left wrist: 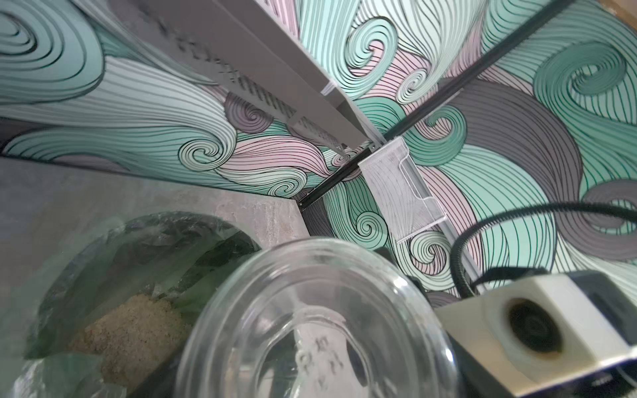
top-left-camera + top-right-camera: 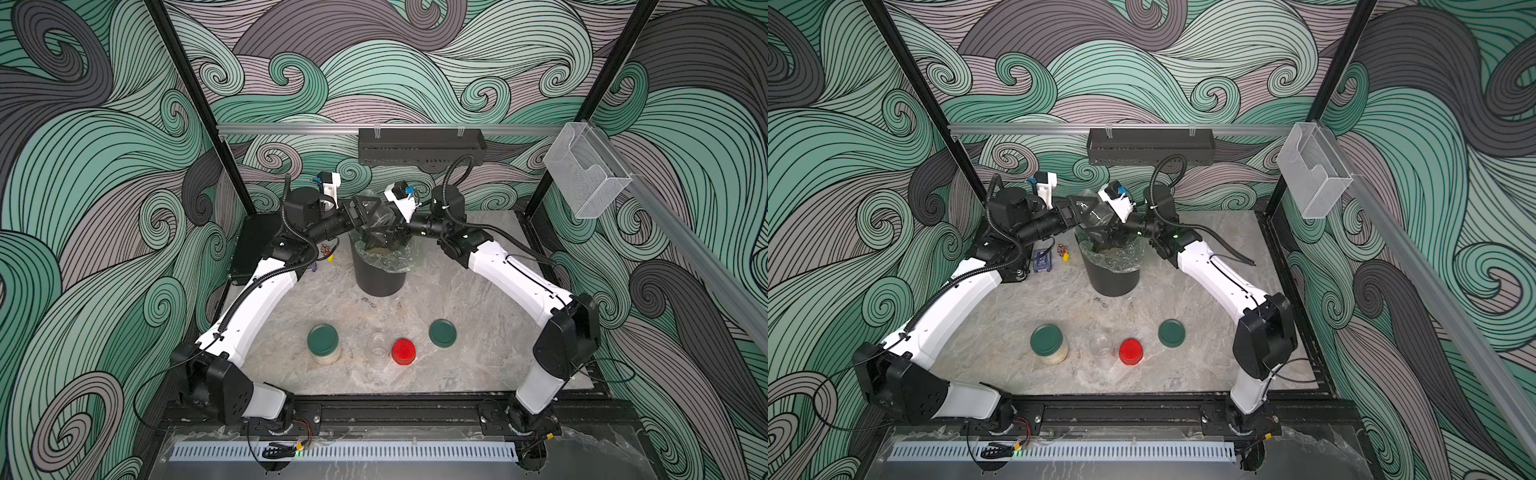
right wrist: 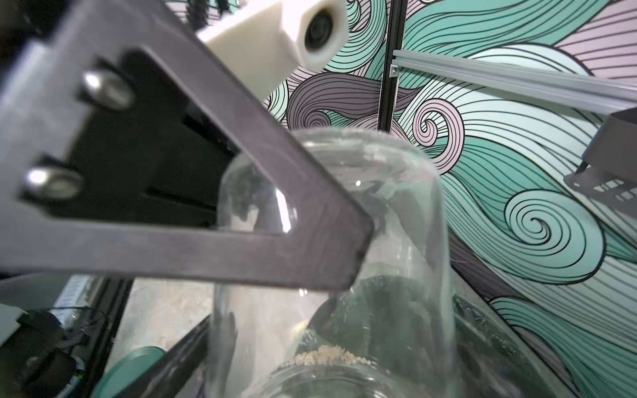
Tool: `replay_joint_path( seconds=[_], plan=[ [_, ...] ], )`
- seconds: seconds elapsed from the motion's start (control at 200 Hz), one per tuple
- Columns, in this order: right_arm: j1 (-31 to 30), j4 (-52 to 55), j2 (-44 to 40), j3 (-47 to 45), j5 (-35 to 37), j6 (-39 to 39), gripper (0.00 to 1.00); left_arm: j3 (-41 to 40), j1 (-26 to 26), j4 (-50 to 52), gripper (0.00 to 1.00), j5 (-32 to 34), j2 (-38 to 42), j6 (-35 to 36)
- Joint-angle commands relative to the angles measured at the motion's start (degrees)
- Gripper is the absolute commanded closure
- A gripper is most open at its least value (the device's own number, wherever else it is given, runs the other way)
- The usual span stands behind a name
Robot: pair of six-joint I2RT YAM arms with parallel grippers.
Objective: Empty expired oatmeal from jars
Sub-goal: Adjust the jar.
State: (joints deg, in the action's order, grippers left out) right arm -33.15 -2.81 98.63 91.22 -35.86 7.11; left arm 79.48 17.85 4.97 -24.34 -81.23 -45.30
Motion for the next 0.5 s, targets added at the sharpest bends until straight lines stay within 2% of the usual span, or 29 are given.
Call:
replay_joint_path(
  seconds=[0.0,0.19,0.265,0.33,0.405,0.495],
  plan=[
    [0.7,-3.8,-5.1,-0.2,2.0,-5.2,0.01,2.4,-2.0,-1.3,1.0,4.4,-1.9,-10.4],
    [1.1,-4.1,-9.5,-3.1,7.6,-23.8,0.01,2.9,-3.0,-3.6,1.0,5.1,-3.8,-24.3],
    [2.1,-3.0,-11.2,-5.3,10.2,-34.4,0.01,3.2,-3.1,-4.0,1.0,3.8,-5.0,-30.8],
    [2.9,-2.8,-12.1,-7.3,8.8,-42.3,0.09,4.2,-3.2,-4.4,1.0,1.6,-6.5,-36.0],
    [3.2,-2.9,-12.7,-8.9,7.7,-47.8,0.19,5.2,-3.2,-5.6,1.0,-2.5,-8.0,-41.4],
    [3.2,-5.0,-12.8,-10.6,5.5,-52.1,0.25,6.2,-3.1,-7.7,1.0,-6.7,-9.3,-46.4]
  ],
)
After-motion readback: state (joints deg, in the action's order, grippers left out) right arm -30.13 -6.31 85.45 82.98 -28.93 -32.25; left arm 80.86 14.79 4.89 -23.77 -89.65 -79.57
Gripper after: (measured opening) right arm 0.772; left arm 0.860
